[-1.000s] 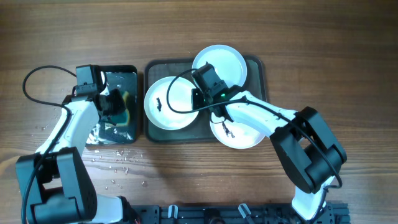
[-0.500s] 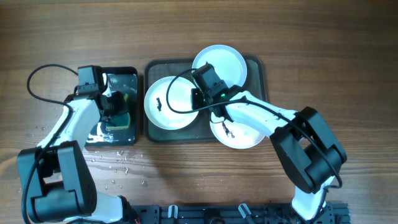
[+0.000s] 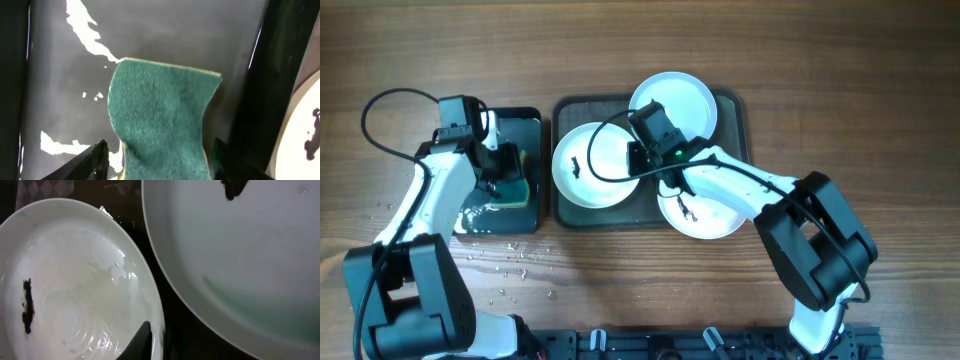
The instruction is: Clean dirty plates on tray and stack at the side
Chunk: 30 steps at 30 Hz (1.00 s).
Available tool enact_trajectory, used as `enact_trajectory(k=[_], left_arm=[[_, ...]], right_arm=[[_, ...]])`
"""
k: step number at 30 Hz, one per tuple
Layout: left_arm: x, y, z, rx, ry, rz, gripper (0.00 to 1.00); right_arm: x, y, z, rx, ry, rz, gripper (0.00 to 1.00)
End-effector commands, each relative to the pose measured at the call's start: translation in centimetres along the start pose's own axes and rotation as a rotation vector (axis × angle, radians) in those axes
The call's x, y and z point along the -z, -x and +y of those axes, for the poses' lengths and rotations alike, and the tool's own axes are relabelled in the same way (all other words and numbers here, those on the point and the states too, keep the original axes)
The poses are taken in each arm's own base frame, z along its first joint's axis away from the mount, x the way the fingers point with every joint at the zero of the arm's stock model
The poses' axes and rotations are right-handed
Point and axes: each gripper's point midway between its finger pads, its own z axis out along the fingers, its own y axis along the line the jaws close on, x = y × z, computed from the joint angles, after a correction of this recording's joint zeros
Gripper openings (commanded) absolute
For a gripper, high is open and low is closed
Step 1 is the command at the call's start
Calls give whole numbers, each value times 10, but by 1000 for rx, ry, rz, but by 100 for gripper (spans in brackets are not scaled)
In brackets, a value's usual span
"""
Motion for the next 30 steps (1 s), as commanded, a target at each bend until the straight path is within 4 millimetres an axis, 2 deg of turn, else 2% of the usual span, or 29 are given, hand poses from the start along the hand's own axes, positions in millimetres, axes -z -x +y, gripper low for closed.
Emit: enact_trajectory(k=[1, 9, 11, 13, 14, 15, 16, 22, 26, 30], left_arm=[[3, 1, -3, -18, -22, -11, 66], [-15, -9, -8, -17, -52, 48, 67], [-18, -10, -8, -16, -52, 57, 62], [-19, -11, -8, -16, -52, 59, 47], [-19, -11, -8, -16, -51, 59, 45], [-19, -11, -8, -16, -51, 59, 46], [-19, -12, -8, -16, -51, 62, 53], [-20, -17, -7, -15, -51, 77, 60], [-21, -19, -7, -15, -50, 83, 55], [-21, -19, -7, -15, -50, 86, 43]], right_arm=[[-5, -4, -1, 8, -2, 12, 12], [-5, -5, -1, 8, -2, 12, 12], [-5, -4, -1, 8, -2, 12, 12], [-5, -4, -1, 8, -2, 12, 12], [-5, -4, -1, 8, -1, 11, 12], [-5, -4, -1, 8, -1, 11, 12], [-5, -4, -1, 8, -2, 12, 12], [-5, -4, -1, 8, -1, 11, 12], [-5, -4, -1, 8, 0, 8, 12], [-5, -4, -1, 8, 0, 9, 12]])
